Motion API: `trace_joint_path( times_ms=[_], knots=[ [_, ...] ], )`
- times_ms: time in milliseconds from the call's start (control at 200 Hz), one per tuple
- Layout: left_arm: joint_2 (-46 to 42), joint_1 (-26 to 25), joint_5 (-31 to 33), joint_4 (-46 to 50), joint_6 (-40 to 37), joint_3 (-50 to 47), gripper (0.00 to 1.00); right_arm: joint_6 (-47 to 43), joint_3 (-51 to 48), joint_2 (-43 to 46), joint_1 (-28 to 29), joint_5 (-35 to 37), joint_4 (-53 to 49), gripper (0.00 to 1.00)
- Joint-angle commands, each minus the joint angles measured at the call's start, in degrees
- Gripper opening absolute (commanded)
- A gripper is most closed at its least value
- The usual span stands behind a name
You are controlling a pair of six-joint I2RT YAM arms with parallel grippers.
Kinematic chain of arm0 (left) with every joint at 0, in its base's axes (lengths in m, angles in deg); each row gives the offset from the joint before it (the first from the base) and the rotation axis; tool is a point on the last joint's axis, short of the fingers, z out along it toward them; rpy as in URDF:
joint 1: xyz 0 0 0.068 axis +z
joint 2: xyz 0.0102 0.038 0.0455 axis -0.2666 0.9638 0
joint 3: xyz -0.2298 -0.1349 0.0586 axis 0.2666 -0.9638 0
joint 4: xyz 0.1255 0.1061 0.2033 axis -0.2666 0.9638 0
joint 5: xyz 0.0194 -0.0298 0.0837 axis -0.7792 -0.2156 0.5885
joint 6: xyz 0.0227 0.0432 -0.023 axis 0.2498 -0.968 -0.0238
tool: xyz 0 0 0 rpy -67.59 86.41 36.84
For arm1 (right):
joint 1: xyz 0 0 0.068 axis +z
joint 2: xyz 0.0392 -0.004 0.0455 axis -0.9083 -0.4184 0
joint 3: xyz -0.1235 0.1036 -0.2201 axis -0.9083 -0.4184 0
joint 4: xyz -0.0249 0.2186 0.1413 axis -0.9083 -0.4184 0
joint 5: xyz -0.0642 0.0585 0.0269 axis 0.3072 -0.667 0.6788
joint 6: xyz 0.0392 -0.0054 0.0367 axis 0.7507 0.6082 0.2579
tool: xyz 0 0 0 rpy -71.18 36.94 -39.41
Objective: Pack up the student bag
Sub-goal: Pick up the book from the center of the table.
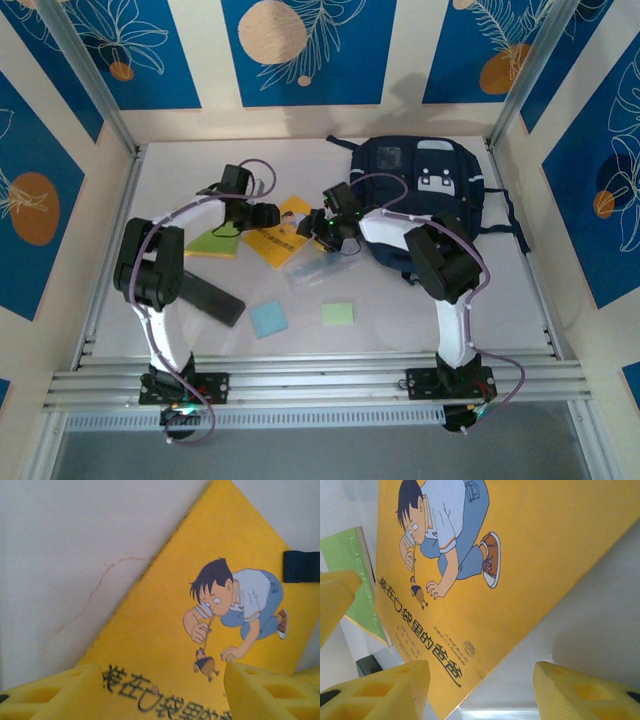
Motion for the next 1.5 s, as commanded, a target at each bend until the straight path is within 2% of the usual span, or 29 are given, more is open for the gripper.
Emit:
trace_joint_path(
  times_ms=[0, 155, 405, 720, 1075, 1270, 1395, 1425, 1495],
  knots=[
    [2.73, -0.25, 1.29, 2.08, -2.28, 1.93, 0.64, 1.57, 3.10, -1.96, 0.42, -0.67, -0.18, 0.57],
    [4.28, -0.23, 1.59, 2.33, -2.66, 1.52, 0.62, 2.13, 4.85, -2.15, 0.73, -2.23, 1.37, 0.55],
    [4.36, -0.19, 1.70, 1.82, -2.74, 0.05, 0.60, 2.61, 5.08, -0.36, 0.76, -3.87, 3.96, 0.47],
    [4.36, -0.20, 1.32, 1.99, -2.53, 0.17, 0.60, 4.47, 2.94, 0.75, 1.00, -3.54, 6.36, 0.21],
    [2.13, -0.15, 0.98, 3.79, -1.46, 1.02, 0.61, 5.17, 2.78, 3.21, 0.73, -1.54, 5.65, 0.00],
    [-2.66, 0.58, 0.78, 4.14, -0.10, 2.74, 0.70, 1.67, 5.25, 4.99, -0.35, -5.56, 2.76, 0.00],
    [-5.02, 1.65, -2.28, 2.74, 2.14, 3.42, 0.74, -2.54, 6.51, 7.02, -1.09, -8.87, -0.28, 0.00],
    [-5.42, 1.84, -3.28, 2.09, 2.70, 3.35, 0.78, -3.53, 6.48, 7.49, -1.35, -10.14, -0.74, 0.00],
    [-5.96, 2.05, -5.22, 0.78, 3.78, 3.03, 0.81, -5.70, 5.84, 8.87, -2.10, -13.71, -0.79, 0.00]
  ],
)
